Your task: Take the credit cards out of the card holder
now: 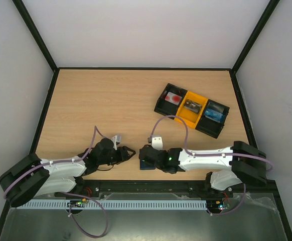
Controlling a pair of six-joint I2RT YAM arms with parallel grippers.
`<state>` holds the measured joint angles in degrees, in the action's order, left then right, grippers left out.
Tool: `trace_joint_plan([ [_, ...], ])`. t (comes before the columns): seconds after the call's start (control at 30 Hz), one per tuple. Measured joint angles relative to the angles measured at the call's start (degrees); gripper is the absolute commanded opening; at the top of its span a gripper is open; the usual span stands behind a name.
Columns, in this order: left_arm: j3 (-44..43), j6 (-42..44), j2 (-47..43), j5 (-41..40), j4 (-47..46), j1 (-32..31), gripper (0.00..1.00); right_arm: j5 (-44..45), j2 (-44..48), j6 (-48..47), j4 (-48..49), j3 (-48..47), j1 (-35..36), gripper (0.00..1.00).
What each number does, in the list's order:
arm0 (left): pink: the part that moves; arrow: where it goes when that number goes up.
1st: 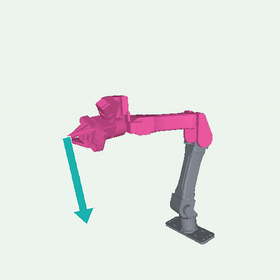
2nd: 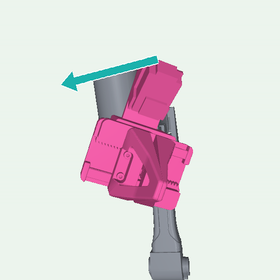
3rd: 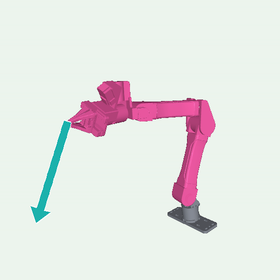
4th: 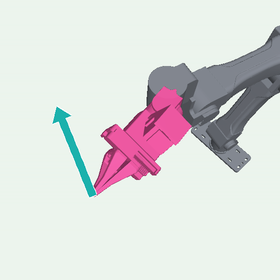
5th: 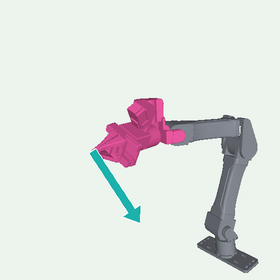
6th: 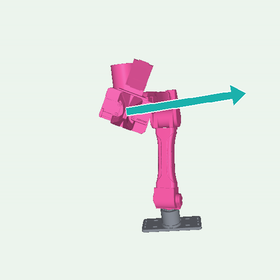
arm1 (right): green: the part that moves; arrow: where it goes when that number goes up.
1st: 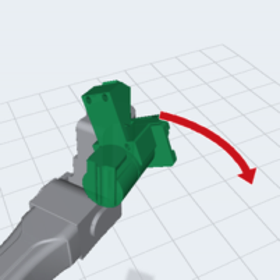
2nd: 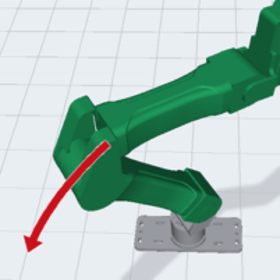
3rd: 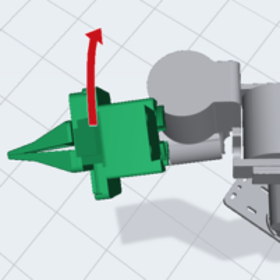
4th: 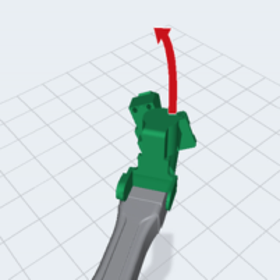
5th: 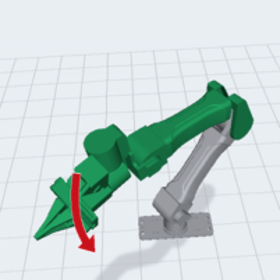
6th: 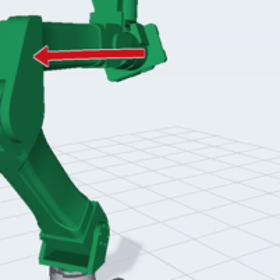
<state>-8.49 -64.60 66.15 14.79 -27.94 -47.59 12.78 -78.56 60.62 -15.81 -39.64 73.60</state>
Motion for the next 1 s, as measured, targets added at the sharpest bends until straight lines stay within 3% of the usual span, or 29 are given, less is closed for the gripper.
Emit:
trace_joint_plan([
  [0.33, 0.9, -0.1, -1.4, -0.9, 3.1, 0.0, 0.52, 0.5, -9.7, 0.0, -3.8, -4.6, 1.0, 0.39],
  [0.4, 1.1, -0.1, -1.4, -1.0, 3.1, 0.0, 0.52, 1.5, -11.0, 0.0, -4.5, -5.1, 1.1, 0.31],
  [0.53, 1.1, -0.1, -1.5, -1.2, 3.1, 0.0, 0.52, 3.3, -12.5, -0.4, -6.2, -6.3, 1.5, 0.03],
  [0.83, 1.1, -0.1, -2.0, -1.4, 3.5, 0.0, 0.50, 4.5, -12.1, -0.2, -5.6, -6.1, 1.9, 0.02],
  [1.0, 1.1, 0.0, -3.1, -0.7, 3.3, 0.0, 0.42, 4.0, -8.0, -0.2, 0.9, -0.5, 1.9, 0.02],
])
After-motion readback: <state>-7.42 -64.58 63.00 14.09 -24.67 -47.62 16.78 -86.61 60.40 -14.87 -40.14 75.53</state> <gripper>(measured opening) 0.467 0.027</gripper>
